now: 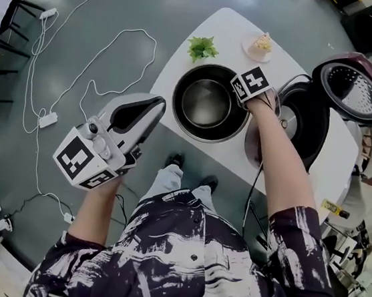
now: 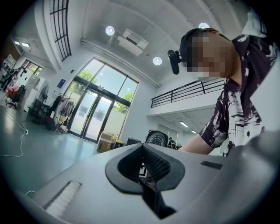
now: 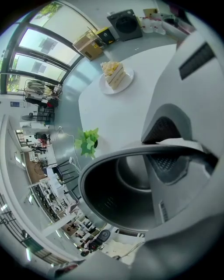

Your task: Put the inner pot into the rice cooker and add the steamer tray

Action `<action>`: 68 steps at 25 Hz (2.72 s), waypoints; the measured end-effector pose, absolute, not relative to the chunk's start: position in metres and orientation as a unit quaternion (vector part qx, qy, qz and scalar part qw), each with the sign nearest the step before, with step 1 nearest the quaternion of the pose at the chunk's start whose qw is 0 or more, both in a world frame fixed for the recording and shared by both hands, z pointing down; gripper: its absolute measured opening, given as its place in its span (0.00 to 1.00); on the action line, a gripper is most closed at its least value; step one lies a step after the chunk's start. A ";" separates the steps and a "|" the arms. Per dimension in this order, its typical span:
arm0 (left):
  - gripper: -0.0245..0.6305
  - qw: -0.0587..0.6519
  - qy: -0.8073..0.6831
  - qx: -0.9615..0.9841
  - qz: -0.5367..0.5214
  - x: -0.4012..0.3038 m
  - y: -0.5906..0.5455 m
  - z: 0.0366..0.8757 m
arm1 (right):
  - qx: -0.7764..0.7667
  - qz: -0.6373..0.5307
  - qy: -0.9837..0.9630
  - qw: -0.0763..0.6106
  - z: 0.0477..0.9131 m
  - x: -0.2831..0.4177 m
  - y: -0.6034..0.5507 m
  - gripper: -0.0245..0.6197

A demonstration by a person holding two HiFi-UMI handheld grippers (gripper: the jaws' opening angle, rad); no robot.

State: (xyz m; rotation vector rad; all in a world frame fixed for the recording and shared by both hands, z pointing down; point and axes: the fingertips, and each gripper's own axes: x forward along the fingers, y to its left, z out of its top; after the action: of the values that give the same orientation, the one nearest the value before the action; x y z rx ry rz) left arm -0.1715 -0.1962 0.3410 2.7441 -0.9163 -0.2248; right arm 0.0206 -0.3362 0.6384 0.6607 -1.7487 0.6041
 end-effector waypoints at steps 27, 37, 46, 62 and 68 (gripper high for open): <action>0.04 0.045 -0.190 0.974 -0.119 -0.063 -0.176 0.245 | 0.383 0.282 -0.786 0.394 0.422 0.114 -0.318 0.05; 0.04 0.038 -0.107 0.986 -0.120 0.030 -0.159 0.228 | 0.474 0.320 -0.745 0.343 0.392 0.257 -0.275 0.05; 0.04 0.043 -0.099 0.989 -0.102 0.058 -0.153 0.233 | 0.520 0.369 -0.698 0.326 0.430 0.339 -0.251 0.05; 0.04 0.063 -0.143 0.984 -0.088 0.039 -0.169 0.257 | 0.540 0.416 -0.648 0.338 0.491 0.374 -0.255 0.05; 0.04 0.069 -0.154 0.982 -0.085 0.031 -0.174 0.267 | 0.551 0.417 -0.627 0.360 0.513 0.378 -0.257 0.05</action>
State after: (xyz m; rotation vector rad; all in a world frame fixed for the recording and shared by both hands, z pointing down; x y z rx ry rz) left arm 0.0308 -0.1745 0.2672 2.9555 -0.4635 -0.2549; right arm 0.3782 -0.2571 0.5130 1.4212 -1.6151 1.0748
